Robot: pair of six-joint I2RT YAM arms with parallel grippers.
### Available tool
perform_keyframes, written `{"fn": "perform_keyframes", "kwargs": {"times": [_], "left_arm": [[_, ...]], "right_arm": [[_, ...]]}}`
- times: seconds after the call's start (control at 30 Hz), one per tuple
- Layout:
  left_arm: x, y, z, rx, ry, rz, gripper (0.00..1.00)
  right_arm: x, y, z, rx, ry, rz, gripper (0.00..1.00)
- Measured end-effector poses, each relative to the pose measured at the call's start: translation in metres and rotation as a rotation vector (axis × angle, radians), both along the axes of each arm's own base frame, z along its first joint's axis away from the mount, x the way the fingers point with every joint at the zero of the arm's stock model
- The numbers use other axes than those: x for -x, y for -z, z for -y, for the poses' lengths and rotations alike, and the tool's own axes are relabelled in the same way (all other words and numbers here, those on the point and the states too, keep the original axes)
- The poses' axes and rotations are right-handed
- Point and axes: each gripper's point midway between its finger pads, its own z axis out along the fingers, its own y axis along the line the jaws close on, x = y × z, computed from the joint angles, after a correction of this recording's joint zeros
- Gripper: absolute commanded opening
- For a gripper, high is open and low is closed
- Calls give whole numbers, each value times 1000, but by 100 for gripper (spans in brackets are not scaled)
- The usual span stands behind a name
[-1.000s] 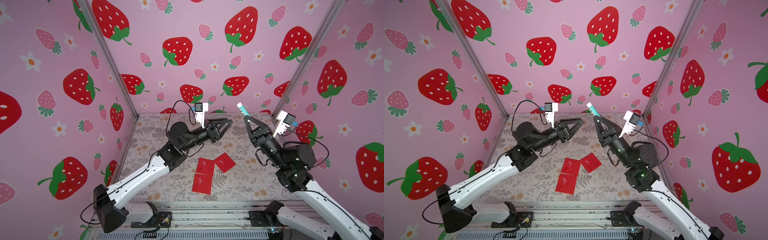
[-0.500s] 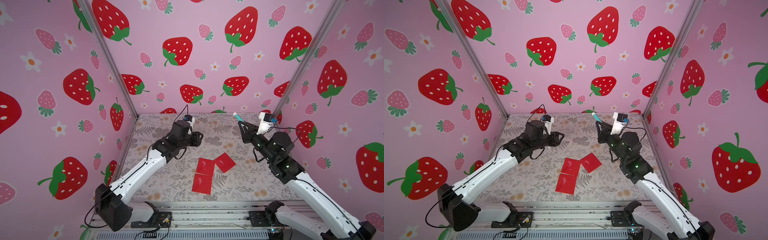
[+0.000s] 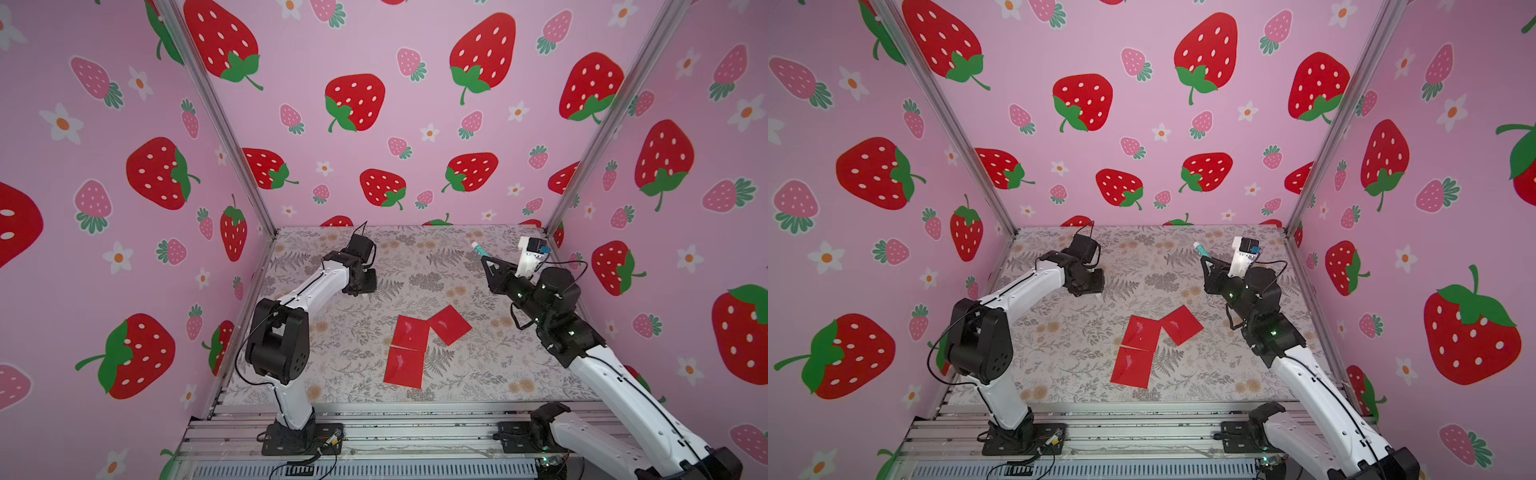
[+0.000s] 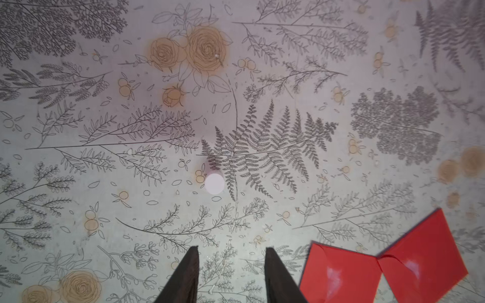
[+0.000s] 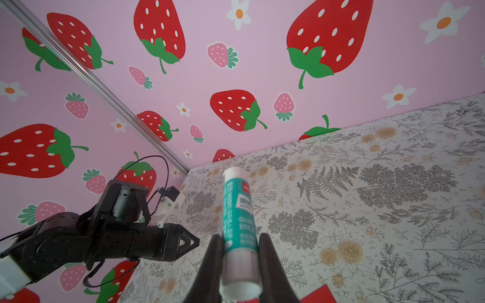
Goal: Seal the envelope with a glue stick
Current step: Pick up the lid from the center of the board.
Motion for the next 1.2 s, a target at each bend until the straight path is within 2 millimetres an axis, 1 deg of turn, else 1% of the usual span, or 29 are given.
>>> {"fn": "perform_keyframes", "kwargs": {"times": [0.2, 0.37, 0.53, 0.7, 0.77, 0.9, 1.2], "left_arm": [[-16, 28, -2, -41, -6, -71, 40], [-21, 46, -2, -60, -7, -117, 41], [-20, 59, -7, -88, -14, -150, 40], [-18, 71, -10, -97, -15, -179, 35], [-18, 75, -11, -98, -15, -187, 34], [-18, 76, -10, -96, -15, -188, 31], [-22, 75, -9, -88, -16, -181, 31]], "right_arm": [[-1, 5, 3, -14, -2, -19, 2], [-1, 9, 3, -28, -12, -37, 2], [-1, 12, 3, -45, -18, -52, 2], [-2, 18, 2, -53, -24, -74, 2], [-2, 20, 2, -56, -26, -79, 2], [-2, 20, 2, -62, -28, -83, 2], [-5, 25, 0, -66, -37, -101, 2]]}}
